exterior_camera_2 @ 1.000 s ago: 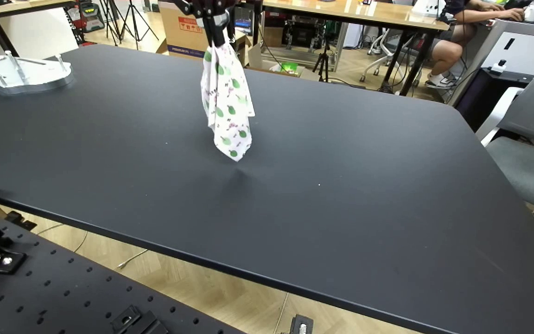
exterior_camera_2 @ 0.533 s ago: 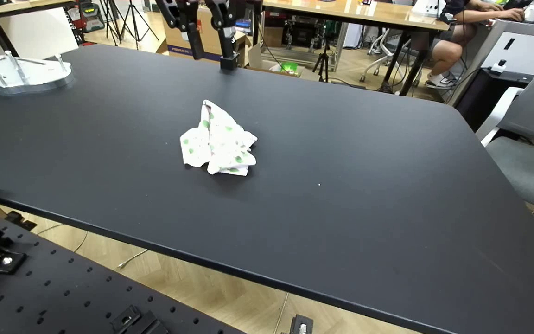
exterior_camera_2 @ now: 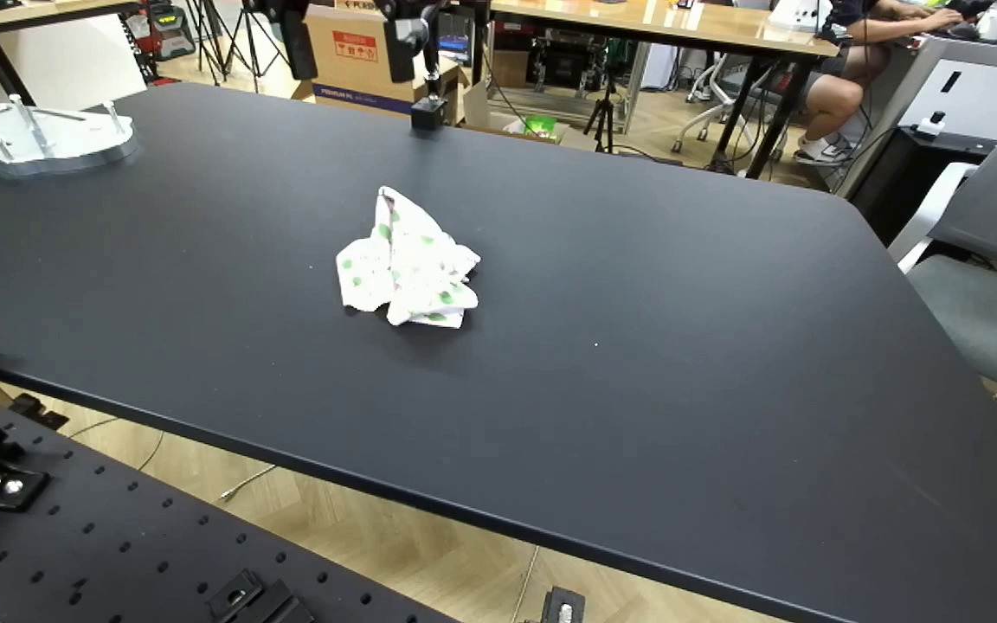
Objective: Remove the white and green cloth from the black stand and put it on the table
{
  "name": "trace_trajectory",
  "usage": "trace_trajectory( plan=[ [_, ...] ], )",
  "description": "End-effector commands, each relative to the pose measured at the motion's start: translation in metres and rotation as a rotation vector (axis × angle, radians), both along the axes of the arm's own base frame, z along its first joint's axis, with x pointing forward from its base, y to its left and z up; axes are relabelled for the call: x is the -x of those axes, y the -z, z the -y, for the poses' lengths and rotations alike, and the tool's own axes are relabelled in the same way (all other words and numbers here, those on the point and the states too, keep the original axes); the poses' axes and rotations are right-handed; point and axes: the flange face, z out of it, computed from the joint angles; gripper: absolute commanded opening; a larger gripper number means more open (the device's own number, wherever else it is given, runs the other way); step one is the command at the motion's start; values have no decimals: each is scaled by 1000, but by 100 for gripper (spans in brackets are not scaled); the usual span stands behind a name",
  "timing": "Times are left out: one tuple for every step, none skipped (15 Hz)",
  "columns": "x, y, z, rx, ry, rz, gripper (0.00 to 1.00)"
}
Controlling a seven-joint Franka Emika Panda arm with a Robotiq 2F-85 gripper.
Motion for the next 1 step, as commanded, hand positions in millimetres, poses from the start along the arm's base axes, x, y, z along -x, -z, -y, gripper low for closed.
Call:
trace_trajectory(
  plan=[
    [8,-22,-14,-49,17,-28,100]
  ],
)
